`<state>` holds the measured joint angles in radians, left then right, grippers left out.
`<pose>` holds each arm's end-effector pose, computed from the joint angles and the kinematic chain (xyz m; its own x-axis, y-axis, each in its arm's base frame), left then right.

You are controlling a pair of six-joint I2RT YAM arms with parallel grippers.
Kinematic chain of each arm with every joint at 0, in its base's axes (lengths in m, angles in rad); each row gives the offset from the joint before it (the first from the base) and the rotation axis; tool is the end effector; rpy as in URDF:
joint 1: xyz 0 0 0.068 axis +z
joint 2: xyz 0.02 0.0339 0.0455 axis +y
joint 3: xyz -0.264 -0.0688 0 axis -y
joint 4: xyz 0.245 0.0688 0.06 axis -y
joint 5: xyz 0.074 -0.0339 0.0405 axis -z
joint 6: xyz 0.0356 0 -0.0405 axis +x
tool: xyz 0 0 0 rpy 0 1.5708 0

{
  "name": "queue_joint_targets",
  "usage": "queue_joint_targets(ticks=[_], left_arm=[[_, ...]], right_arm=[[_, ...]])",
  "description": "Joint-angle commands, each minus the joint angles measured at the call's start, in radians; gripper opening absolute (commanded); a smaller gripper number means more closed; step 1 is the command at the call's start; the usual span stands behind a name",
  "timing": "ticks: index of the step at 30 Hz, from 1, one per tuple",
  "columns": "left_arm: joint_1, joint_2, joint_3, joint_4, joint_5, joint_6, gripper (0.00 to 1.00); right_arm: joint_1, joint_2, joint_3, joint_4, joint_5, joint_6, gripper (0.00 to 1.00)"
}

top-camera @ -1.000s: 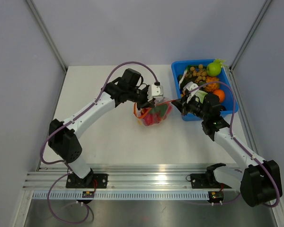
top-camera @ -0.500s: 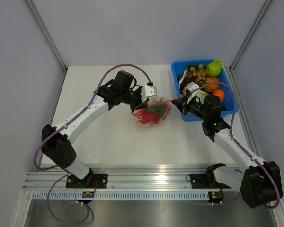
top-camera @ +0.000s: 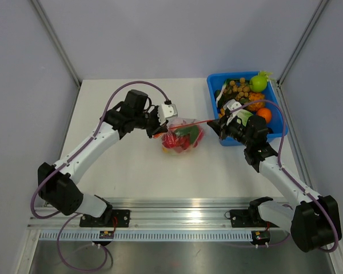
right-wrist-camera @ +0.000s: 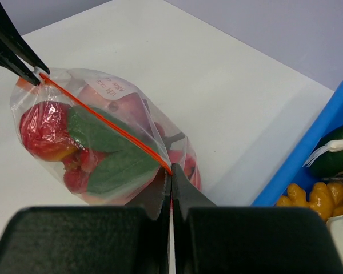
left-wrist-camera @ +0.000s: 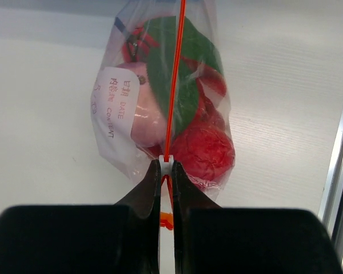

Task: Place the food in the zip-top bag and seal the zipper
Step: Zip the zipper food storage bag at the center of the board, then place the zipper food storage bag at the center of the board.

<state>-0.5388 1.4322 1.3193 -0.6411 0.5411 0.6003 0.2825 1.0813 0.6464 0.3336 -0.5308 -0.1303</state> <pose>0.2566 -0.1748 0.3354 -0.0544 0.5966 -0.8007 0.9608 0.2497 0.1208 0.2327 0.0863 0.2871 -0.0022 -0.1173 -0.9931 -0.7305 0.6783 -0.0785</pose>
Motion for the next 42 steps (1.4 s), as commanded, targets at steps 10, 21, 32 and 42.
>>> queue_joint_targets(ticks=[10,21,32,42], left_arm=[[0.125,-0.104,-0.035,-0.031,-0.078,-0.008,0.00],[0.210,-0.125,-0.084,-0.025,-0.084,-0.027,0.00],[0.283,-0.121,-0.088,0.009,0.017,-0.066,0.00],[0.283,-0.096,-0.003,0.116,0.040,-0.109,0.00]], right_arm=[[-0.014,-0.032,0.004,0.094,0.130,-0.019,0.00],[-0.016,-0.029,0.006,0.091,0.150,-0.020,0.00],[-0.016,-0.003,0.025,0.104,0.115,0.009,0.00],[-0.014,0.118,0.139,0.169,0.043,0.043,0.00]])
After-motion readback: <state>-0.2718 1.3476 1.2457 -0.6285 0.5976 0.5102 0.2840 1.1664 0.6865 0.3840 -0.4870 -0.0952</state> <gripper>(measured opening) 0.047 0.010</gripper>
